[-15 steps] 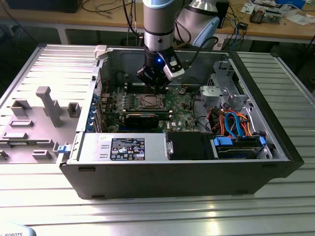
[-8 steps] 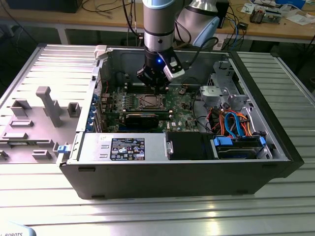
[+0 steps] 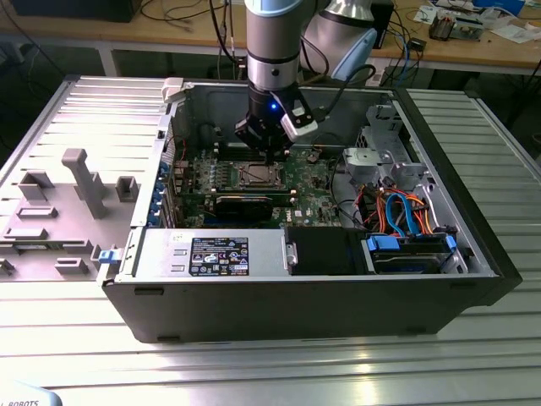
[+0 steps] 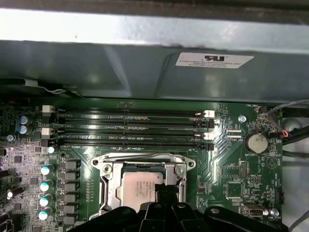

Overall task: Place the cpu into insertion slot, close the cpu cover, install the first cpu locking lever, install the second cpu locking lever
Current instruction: 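Install the second cpu locking lever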

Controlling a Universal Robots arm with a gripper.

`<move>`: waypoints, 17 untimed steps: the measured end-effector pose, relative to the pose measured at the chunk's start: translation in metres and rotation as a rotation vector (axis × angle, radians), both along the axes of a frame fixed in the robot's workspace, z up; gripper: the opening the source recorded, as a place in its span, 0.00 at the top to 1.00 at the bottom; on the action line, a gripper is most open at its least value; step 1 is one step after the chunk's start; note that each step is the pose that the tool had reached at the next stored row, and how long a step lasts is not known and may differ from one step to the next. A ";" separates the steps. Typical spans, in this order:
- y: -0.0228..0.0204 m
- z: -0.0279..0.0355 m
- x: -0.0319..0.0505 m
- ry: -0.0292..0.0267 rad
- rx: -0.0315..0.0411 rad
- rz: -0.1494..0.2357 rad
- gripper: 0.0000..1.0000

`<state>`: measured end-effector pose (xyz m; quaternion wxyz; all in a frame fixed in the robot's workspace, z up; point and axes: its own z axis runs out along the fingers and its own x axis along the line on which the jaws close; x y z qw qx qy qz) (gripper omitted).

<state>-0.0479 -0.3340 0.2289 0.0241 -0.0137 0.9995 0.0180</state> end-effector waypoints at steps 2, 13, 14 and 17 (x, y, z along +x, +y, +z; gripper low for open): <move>0.0000 0.0019 0.0000 0.0001 0.0000 0.000 0.89; -0.0035 0.0019 -0.0055 0.0000 0.0001 0.000 0.89; -0.0036 0.0019 -0.0057 0.0001 0.0001 0.000 0.89; -0.0038 0.0019 -0.0059 0.0000 0.0001 0.000 0.89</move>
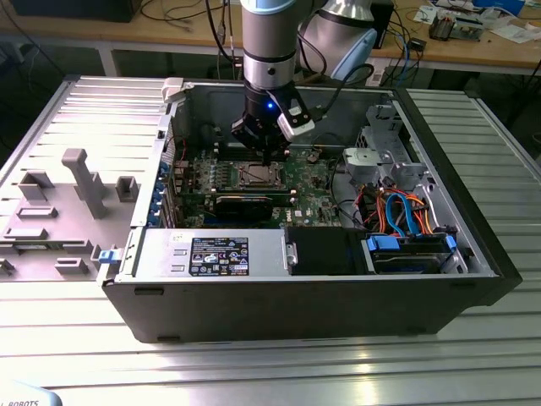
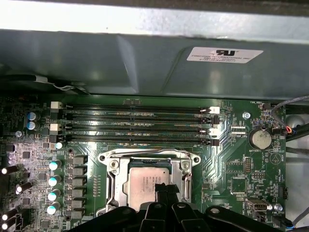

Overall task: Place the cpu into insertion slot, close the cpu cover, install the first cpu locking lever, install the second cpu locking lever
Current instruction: 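Install the second cpu locking lever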

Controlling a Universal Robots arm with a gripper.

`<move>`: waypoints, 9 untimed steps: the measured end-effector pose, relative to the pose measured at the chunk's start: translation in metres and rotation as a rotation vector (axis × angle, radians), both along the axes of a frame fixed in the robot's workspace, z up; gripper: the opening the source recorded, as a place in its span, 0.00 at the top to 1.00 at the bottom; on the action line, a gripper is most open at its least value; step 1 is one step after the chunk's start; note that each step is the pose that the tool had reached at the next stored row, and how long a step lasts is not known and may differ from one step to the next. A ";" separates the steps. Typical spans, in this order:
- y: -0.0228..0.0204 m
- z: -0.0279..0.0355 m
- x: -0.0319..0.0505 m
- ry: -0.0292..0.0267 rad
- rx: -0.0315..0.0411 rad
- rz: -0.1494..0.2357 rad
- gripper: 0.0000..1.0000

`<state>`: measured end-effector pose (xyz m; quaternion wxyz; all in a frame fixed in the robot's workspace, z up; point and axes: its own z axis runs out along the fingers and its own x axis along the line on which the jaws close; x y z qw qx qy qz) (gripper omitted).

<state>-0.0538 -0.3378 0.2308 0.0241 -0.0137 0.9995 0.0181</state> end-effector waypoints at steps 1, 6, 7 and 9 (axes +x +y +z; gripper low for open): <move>0.0000 0.0000 0.0000 0.0000 0.0000 0.000 0.89; -0.0004 0.0000 -0.0006 0.0000 -0.0001 0.000 0.89; -0.0004 0.0000 -0.0006 0.0000 0.0000 0.000 0.89; -0.0004 0.0000 -0.0007 0.0000 0.0000 0.000 0.89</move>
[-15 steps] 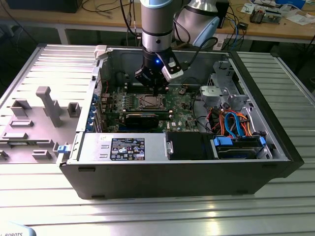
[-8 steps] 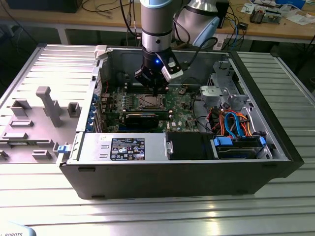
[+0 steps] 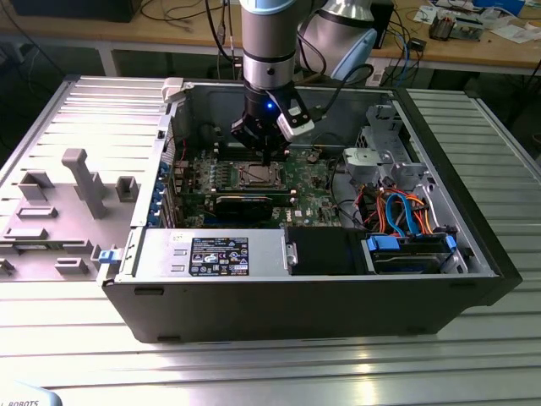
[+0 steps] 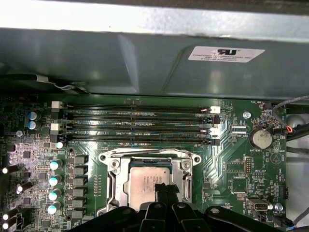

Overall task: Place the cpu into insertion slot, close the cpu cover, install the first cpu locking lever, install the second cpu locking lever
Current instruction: 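Install the second cpu locking lever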

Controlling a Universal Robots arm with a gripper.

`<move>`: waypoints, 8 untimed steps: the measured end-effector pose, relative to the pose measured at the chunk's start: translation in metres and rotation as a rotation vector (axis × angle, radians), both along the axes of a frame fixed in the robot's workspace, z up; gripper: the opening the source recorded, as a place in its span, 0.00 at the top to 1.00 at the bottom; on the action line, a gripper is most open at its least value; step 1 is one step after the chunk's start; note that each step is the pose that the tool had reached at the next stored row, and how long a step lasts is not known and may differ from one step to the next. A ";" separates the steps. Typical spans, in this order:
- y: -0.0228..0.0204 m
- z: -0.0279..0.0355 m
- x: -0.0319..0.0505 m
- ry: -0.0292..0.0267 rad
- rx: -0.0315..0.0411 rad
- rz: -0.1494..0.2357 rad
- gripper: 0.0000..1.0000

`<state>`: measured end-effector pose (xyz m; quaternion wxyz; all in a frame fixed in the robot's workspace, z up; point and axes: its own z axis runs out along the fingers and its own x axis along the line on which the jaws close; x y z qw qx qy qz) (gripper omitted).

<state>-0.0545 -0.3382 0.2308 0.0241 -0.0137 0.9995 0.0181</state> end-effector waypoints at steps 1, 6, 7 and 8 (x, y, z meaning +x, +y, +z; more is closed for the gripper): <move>0.0000 0.0000 0.0000 0.0000 0.0000 0.000 0.89; -0.0001 0.0003 0.0000 0.0022 -0.0001 0.000 0.89; -0.0001 0.0005 0.0003 0.0090 0.0000 0.000 0.89; -0.0001 0.0007 0.0012 0.0234 0.0000 0.000 0.89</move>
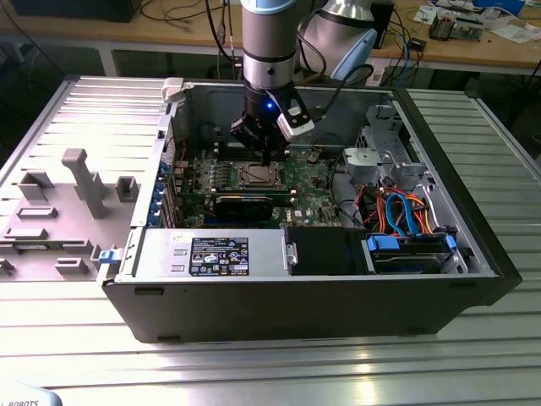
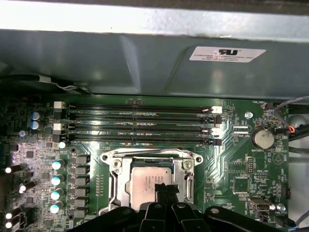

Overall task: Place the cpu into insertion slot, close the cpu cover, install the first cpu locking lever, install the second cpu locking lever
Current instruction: 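Install the second cpu locking lever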

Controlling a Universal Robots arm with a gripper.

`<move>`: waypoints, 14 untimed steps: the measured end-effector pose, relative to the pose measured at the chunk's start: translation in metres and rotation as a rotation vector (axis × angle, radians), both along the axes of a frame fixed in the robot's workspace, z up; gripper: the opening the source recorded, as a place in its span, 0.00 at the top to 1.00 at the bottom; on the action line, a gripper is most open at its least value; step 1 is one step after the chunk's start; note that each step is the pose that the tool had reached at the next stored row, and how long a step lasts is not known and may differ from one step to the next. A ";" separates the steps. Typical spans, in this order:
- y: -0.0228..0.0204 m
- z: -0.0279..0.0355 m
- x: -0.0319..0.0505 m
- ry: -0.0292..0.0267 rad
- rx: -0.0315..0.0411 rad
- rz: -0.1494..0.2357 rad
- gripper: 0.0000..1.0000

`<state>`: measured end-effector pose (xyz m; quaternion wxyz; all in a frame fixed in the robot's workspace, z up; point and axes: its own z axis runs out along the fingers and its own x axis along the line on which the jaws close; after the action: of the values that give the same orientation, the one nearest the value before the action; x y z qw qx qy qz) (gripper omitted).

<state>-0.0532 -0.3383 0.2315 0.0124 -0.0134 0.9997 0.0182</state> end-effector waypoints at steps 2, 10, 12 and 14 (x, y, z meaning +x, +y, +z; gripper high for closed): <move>-0.0002 0.0003 0.0016 0.0197 -0.0001 0.000 0.89; -0.0114 0.0029 0.0024 0.0313 0.0098 0.000 0.89; -0.0116 0.0096 0.0026 0.0315 0.0106 0.000 0.89; -0.0137 0.0100 0.0025 0.0318 0.0142 0.000 0.89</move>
<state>-0.0507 -0.3520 0.2415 -0.0034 -0.0132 0.9996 0.0255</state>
